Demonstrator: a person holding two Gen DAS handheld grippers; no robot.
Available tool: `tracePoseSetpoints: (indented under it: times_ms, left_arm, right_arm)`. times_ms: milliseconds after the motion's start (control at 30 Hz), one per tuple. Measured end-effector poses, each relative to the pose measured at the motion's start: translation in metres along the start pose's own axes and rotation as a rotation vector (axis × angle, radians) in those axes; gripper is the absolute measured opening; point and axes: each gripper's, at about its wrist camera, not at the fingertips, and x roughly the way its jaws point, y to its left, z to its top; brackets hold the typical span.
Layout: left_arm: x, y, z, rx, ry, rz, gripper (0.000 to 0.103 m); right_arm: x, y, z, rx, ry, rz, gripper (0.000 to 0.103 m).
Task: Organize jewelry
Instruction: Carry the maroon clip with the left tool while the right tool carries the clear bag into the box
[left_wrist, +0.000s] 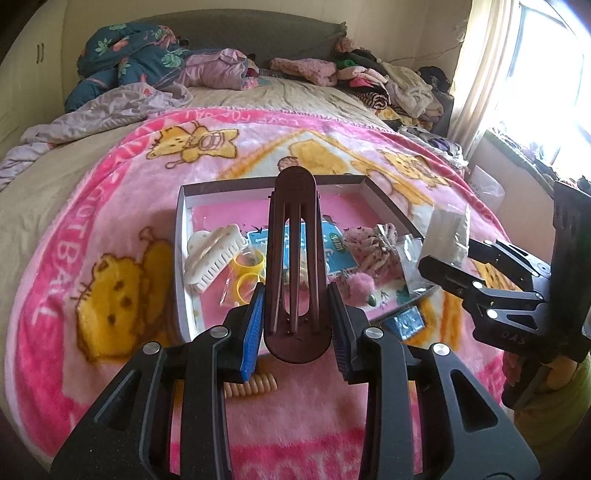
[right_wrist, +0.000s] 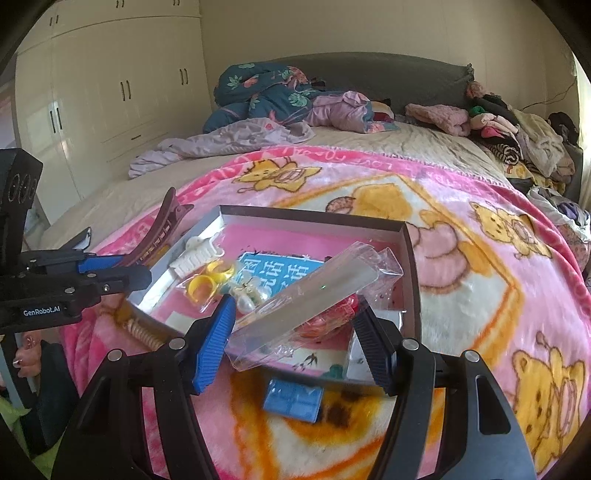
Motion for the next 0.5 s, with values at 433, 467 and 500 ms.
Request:
tracePoseSetpoints:
  times_ms: [433, 467, 500]
  left_arm:
    - [0.035, -0.001, 0.005, -0.005, 0.046, -0.025, 0.025]
    - [0.038, -0.001, 0.005, -0.004, 0.050, -0.027, 0.025]
    - [0.041, -0.002, 0.005, -0.003, 0.054, -0.030, 0.025]
  right_arm:
    - [0.027, -0.023, 0.008, 0.021, 0.028, -0.038, 0.063]
    - [0.029, -0.025, 0.008, 0.022, 0.030, -0.044, 0.063]
    - [0.031, -0.027, 0.009, 0.024, 0.032, -0.047, 0.063]
